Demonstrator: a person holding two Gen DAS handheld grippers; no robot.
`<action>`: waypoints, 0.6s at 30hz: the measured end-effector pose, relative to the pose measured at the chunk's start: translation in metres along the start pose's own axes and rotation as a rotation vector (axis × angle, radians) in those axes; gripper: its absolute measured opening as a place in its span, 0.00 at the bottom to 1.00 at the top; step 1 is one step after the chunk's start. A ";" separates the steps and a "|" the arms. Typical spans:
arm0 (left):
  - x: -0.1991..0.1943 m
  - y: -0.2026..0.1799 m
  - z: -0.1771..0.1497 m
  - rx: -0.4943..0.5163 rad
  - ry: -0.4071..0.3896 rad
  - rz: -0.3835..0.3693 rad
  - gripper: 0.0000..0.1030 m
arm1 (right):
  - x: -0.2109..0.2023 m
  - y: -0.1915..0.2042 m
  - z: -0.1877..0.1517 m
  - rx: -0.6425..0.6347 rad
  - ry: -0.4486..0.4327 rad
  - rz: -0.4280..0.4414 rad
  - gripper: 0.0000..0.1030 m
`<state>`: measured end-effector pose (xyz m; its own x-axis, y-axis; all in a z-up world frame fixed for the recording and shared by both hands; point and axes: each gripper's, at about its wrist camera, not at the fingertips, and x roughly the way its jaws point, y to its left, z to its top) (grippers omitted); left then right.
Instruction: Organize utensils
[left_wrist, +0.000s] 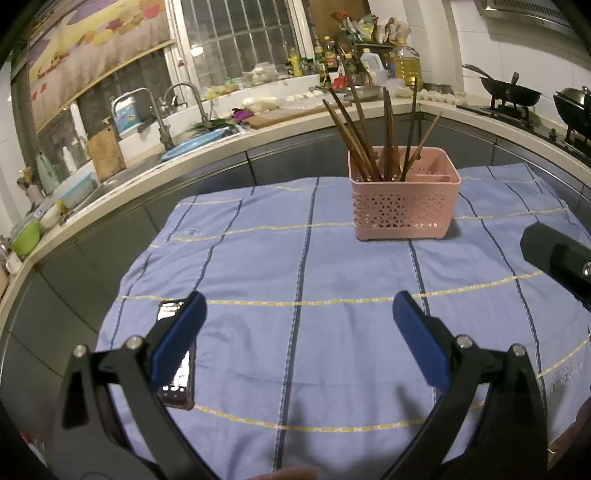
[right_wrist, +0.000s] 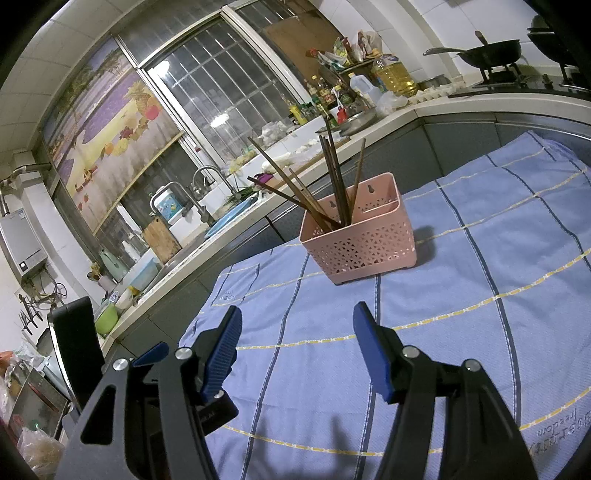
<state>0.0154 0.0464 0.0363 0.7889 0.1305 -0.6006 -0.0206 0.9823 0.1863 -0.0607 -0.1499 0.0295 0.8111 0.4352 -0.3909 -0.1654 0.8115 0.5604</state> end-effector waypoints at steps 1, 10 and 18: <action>0.000 0.000 0.000 0.000 0.000 0.000 0.94 | -0.001 0.000 -0.001 0.000 0.001 0.000 0.61; 0.000 -0.001 0.000 -0.001 0.001 -0.001 0.94 | -0.001 0.000 -0.002 0.001 0.005 -0.004 0.61; 0.000 0.001 0.000 0.000 0.000 -0.001 0.94 | -0.001 0.000 -0.002 0.001 0.005 -0.005 0.61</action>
<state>0.0156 0.0469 0.0365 0.7889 0.1295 -0.6007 -0.0196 0.9824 0.1859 -0.0627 -0.1499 0.0281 0.8089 0.4335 -0.3973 -0.1609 0.8130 0.5595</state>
